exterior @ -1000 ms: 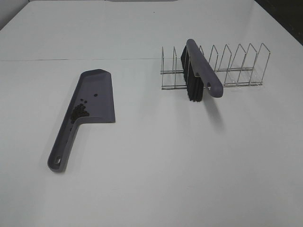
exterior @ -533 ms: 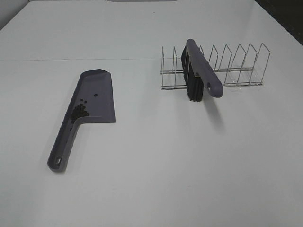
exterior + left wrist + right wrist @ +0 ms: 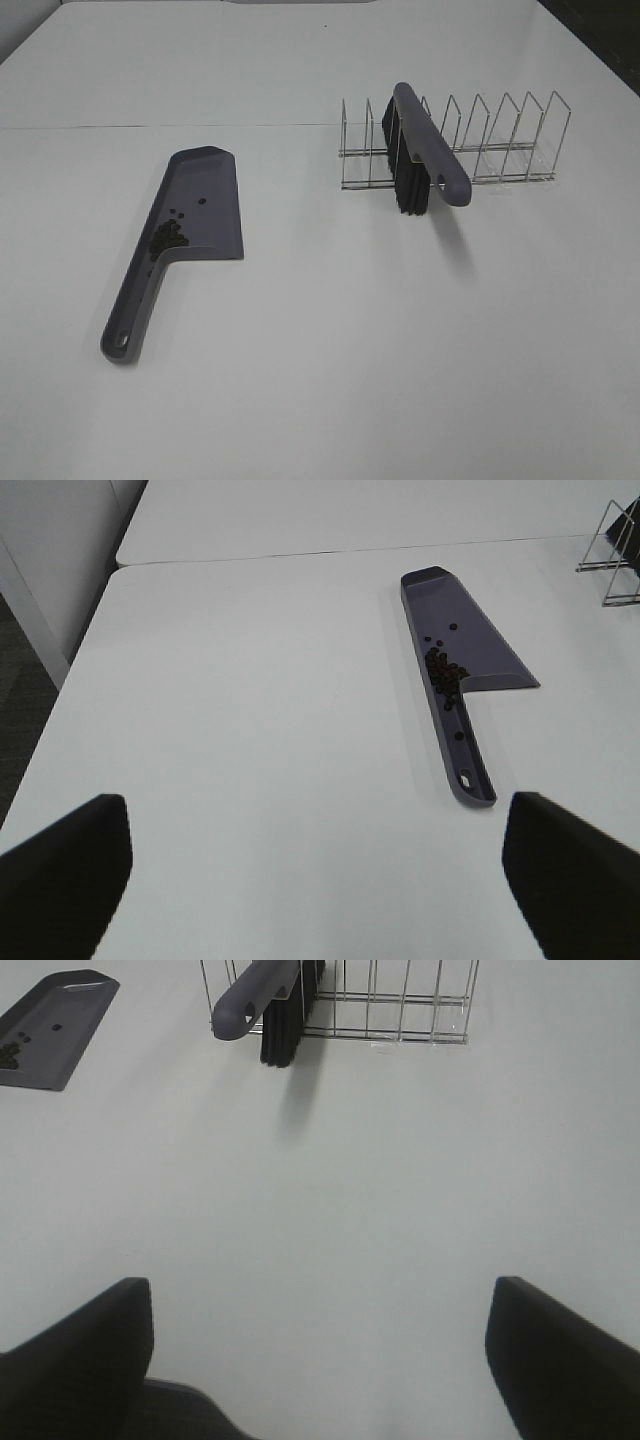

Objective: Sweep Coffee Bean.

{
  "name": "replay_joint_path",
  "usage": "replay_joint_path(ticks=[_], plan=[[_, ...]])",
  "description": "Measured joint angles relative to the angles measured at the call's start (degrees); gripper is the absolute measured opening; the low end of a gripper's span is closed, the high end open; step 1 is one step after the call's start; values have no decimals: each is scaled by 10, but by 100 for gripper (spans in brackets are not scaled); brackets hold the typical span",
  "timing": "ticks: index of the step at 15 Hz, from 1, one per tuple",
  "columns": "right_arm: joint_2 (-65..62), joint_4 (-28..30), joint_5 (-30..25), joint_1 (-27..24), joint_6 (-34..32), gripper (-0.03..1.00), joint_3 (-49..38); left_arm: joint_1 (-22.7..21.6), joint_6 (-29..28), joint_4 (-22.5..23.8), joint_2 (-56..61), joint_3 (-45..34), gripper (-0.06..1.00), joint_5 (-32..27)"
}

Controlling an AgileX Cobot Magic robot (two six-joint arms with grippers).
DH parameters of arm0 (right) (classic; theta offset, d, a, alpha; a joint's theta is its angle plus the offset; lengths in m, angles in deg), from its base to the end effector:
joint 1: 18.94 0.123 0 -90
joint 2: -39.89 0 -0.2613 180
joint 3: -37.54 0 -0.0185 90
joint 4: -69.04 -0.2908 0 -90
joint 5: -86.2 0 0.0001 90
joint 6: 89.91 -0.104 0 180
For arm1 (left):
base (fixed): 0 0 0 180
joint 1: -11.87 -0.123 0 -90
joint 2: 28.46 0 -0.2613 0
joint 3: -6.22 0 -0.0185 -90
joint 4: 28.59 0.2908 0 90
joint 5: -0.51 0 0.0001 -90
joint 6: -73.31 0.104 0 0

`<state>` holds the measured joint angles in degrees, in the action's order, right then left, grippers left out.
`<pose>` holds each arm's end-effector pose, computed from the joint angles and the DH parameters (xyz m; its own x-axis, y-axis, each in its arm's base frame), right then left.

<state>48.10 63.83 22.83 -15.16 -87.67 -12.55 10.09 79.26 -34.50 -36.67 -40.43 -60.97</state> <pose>0.0666 0.0129 0.2745 -0.5227 -0.0328 -0.8519 -0.1338 0.9900 0.0440 0.0617 -0.0075 0.2970 -0.4381 0.0406 -0.8980 0.0742 0.9972 0.0089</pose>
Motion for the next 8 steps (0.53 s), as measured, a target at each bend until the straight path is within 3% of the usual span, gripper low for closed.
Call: replay_joint_path(ticks=[8], plan=[[0, 0, 0, -1, 0, 77, 0, 0, 0, 0, 0, 0, 93, 0]])
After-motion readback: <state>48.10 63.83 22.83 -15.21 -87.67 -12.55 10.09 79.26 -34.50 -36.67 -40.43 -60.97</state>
